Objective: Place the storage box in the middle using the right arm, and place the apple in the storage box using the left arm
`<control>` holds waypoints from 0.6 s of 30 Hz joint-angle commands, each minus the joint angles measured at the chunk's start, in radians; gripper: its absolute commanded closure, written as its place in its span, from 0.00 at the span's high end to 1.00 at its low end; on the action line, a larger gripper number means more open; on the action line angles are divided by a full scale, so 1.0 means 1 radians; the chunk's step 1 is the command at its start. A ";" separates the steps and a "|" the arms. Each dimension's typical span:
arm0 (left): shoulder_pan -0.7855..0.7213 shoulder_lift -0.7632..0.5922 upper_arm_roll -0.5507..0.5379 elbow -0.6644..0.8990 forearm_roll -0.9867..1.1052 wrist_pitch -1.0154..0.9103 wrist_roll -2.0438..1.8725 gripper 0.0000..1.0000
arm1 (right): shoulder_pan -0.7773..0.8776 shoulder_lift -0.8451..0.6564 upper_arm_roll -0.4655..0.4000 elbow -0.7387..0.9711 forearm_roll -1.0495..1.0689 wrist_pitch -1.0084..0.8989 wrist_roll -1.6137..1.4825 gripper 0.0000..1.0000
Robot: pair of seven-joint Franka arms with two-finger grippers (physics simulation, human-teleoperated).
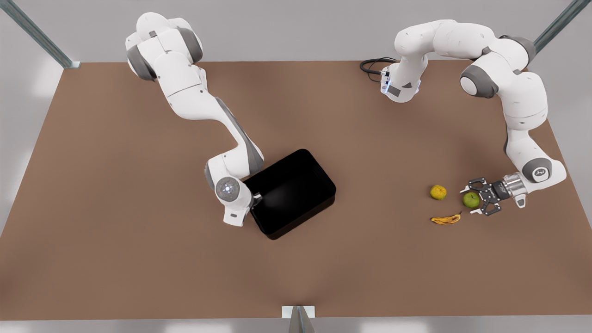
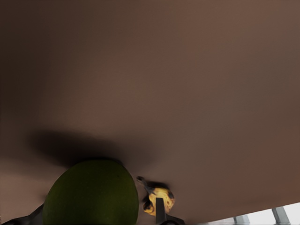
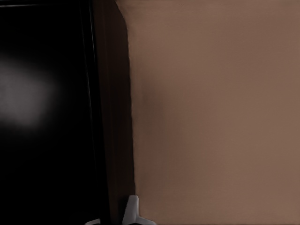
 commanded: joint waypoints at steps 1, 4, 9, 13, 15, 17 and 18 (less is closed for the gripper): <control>0.000 -0.002 -0.002 0.000 -0.001 0.003 0.000 1.00 | 0.000 0.004 0.006 0.002 0.005 0.002 0.001 0.21; 0.000 0.000 -0.019 -0.011 0.001 0.023 0.003 1.00 | 0.000 0.019 0.010 0.018 0.033 0.002 -0.001 0.67; 0.008 -0.002 -0.016 -0.003 0.010 0.021 -0.003 0.94 | -0.001 0.016 0.010 0.018 0.033 0.000 -0.001 1.00; 0.020 -0.003 -0.010 -0.003 0.015 0.012 0.003 0.96 | -0.034 -0.065 0.009 0.029 0.031 -0.132 -0.002 1.00; 0.020 -0.002 -0.010 -0.005 0.015 0.023 -0.012 0.78 | -0.087 -0.119 -0.004 0.098 0.025 -0.378 0.004 1.00; 0.023 -0.002 -0.010 -0.006 0.015 0.021 0.000 0.46 | -0.162 -0.183 -0.022 0.126 -0.054 -0.581 0.001 1.00; 0.023 -0.003 -0.010 -0.003 0.015 0.020 0.003 0.46 | -0.187 -0.203 -0.025 0.129 -0.093 -0.649 -0.001 1.00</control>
